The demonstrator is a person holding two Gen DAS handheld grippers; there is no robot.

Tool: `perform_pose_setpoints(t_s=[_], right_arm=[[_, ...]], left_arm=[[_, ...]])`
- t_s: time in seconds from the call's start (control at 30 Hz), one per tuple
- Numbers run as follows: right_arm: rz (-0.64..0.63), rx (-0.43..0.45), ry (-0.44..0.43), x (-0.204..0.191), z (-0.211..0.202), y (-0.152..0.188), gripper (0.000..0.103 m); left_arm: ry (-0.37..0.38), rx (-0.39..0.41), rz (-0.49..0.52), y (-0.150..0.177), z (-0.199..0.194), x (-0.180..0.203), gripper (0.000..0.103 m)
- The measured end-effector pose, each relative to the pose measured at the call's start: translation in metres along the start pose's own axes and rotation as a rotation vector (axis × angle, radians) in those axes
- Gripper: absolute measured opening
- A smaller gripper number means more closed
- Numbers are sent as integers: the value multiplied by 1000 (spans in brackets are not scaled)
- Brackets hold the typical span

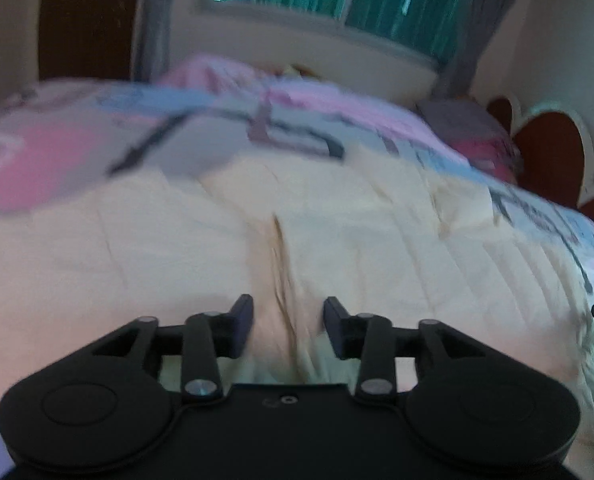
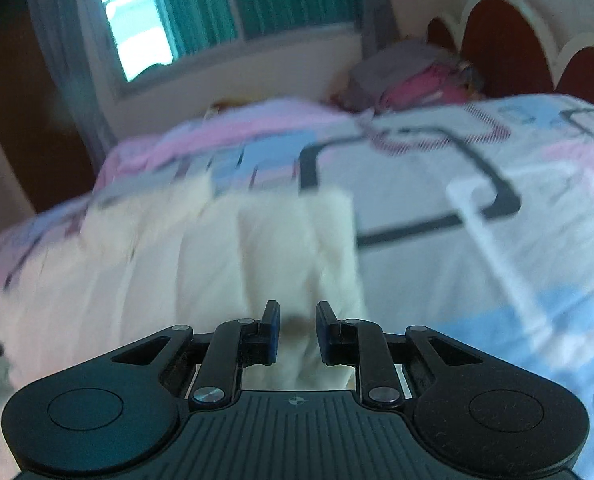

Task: Fold large clothes
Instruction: 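Lay the held sleeve across the jacket body and open the right gripper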

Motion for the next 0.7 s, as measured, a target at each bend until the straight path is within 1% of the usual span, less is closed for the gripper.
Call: perform_pose_setpoints(t_s=[0.07, 0.2, 0.27, 0.3, 0.37, 0.4, 0.47, 0.53, 0.6, 0.7], right_arm=[[-14, 2, 1, 2, 15, -12, 21], [-36, -7, -8, 0, 57, -29, 20], [-35, -46, -1, 4, 83, -32, 20], [-39, -92, 13, 8, 101, -31, 20], [-56, -144, 38, 14, 123, -26, 20], [-42, -158, 32, 19, 129, -25, 20], [-44, -163, 25, 23, 128, -25, 20], [-20, -141, 33, 30, 110, -29, 21], [16, -91, 3, 36, 77, -34, 21], [3, -66, -22, 34, 29, -28, 21]], left_arm=[[25, 24, 13, -7, 2, 6, 37], [93, 24, 83, -18, 24, 31, 35], [103, -12, 127, -18, 44, 40, 35], [97, -29, 142, -16, 56, 43, 35], [90, -75, 148, -10, 73, 41, 36], [89, -85, 150, -6, 79, 40, 36], [86, -91, 159, -3, 82, 39, 36], [74, -90, 168, -4, 74, 39, 34], [83, -47, 162, -7, 54, 40, 34], [116, -12, 154, -4, 26, 46, 34]])
Point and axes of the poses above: each gripper's, at about its wrist camera, not at the fingertips, and z roughly the way its jaws point, x to its right, y to its underside, the point moved 1 cm from there along z, roughly the way its jaws point, and after that the axes turned 11 degrees about x, right-handed, at the moved point
